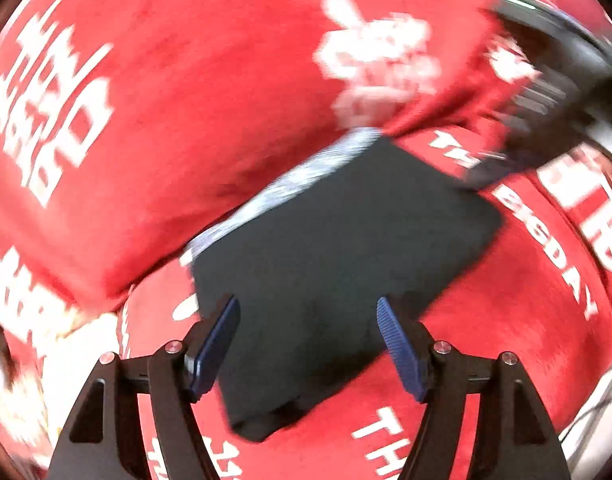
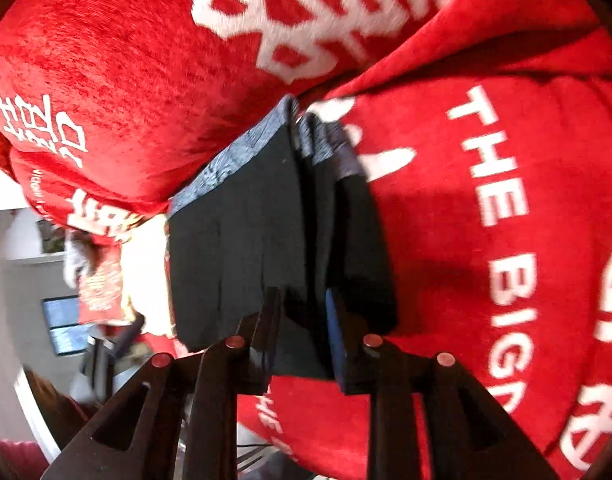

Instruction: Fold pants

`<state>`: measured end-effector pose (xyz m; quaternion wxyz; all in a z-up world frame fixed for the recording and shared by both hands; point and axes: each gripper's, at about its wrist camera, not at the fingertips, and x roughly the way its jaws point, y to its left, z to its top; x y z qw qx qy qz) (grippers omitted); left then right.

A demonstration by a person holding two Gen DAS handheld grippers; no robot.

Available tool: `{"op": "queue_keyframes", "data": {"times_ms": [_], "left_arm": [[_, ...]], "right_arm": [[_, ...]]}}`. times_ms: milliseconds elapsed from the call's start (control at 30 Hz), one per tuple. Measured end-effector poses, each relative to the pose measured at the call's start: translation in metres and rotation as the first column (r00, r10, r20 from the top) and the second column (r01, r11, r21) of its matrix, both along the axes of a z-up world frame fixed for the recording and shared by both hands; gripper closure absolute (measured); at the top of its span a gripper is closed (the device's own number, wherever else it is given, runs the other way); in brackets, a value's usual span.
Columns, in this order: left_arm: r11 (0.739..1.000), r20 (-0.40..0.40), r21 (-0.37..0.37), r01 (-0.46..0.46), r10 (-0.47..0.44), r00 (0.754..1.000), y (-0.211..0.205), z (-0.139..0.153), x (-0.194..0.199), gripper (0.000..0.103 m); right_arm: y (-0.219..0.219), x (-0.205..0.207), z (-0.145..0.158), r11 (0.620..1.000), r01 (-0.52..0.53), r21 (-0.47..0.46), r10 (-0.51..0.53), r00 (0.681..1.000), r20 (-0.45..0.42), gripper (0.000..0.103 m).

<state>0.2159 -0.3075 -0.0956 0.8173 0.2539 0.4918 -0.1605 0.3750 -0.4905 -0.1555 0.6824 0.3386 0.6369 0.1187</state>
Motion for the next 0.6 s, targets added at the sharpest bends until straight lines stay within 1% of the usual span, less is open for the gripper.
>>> {"op": "queue_keyframes", "data": {"times_ms": [33, 67, 100, 133, 167, 200, 267, 300, 367, 400, 433, 467, 500, 567, 600], "left_arm": [[0.999, -0.011, -0.004, -0.044, 0.044, 0.999, 0.011, -0.001, 0.008, 0.031], [0.995, -0.041, -0.004, -0.101, 0.101, 0.994, 0.025, -0.005, 0.021, 0.031], [0.990, -0.060, -0.003, -0.138, 0.137, 0.989, 0.031, -0.009, 0.026, 0.031], [0.981, -0.087, -0.009, -0.192, 0.190, 0.978, 0.043, -0.012, 0.036, 0.031], [0.975, -0.104, -0.018, -0.220, 0.217, 0.971, 0.049, -0.014, 0.041, 0.031], [0.965, -0.133, -0.035, -0.259, 0.252, 0.958, 0.059, -0.018, 0.046, 0.031], [0.949, -0.170, -0.044, -0.314, 0.302, 0.938, 0.072, -0.026, 0.049, 0.031], [0.942, -0.182, -0.041, -0.332, 0.320, 0.930, 0.076, -0.029, 0.047, 0.031], [0.932, -0.191, -0.044, -0.359, 0.345, 0.919, 0.085, -0.031, 0.042, 0.031], [0.927, -0.190, -0.053, -0.371, 0.355, 0.915, 0.090, -0.029, 0.042, 0.031], [0.923, -0.192, -0.068, -0.378, 0.360, 0.913, 0.093, -0.028, 0.043, 0.031], [0.916, -0.203, -0.087, -0.392, 0.369, 0.907, 0.098, -0.029, 0.044, 0.031], [0.912, -0.218, -0.090, -0.399, 0.373, 0.902, 0.099, -0.031, 0.047, 0.031], [0.903, -0.264, -0.080, -0.421, 0.388, 0.883, 0.103, -0.041, 0.051, 0.031], [0.898, -0.280, -0.081, -0.433, 0.396, 0.874, 0.106, -0.045, 0.053, 0.031]], "right_arm": [[0.001, -0.003, 0.006, 1.000, 0.007, -0.025, -0.006, 1.000, 0.006, 0.076], [0.004, -0.008, 0.014, 0.998, 0.013, -0.066, -0.012, 1.000, 0.018, 0.076], [0.002, -0.011, 0.019, 0.996, 0.013, -0.089, -0.011, 1.000, 0.027, 0.076], [0.003, -0.014, 0.026, 0.995, 0.010, -0.104, -0.006, 0.999, 0.036, 0.076], [0.007, -0.018, 0.030, 0.993, 0.003, -0.115, 0.002, 0.999, 0.039, 0.076], [0.009, -0.023, 0.031, 0.991, -0.003, -0.130, 0.007, 0.999, 0.032, 0.076], [0.018, -0.032, 0.029, 0.985, -0.005, -0.171, 0.005, 1.000, 0.002, 0.076], [0.005, -0.045, 0.024, 0.987, -0.001, -0.158, 0.000, 1.000, -0.009, 0.076], [0.006, -0.053, 0.015, 0.993, 0.021, -0.116, -0.025, 0.999, -0.033, 0.076], [0.004, -0.059, 0.009, 0.995, 0.057, -0.077, -0.060, 0.997, -0.045, 0.072], [0.001, -0.064, 0.006, 0.995, 0.097, -0.039, -0.098, 0.994, -0.045, 0.072], [-0.004, -0.070, 0.003, 0.988, 0.156, 0.024, -0.155, 0.987, -0.043, 0.068], [-0.009, -0.075, -0.002, 0.973, 0.214, 0.085, -0.210, 0.976, -0.049, 0.060], [-0.015, -0.078, -0.011, 0.944, 0.295, 0.145, -0.288, 0.955, -0.066, 0.056], [-0.016, -0.076, -0.018, 0.931, 0.328, 0.164, -0.318, 0.944, -0.082, 0.056]]}}
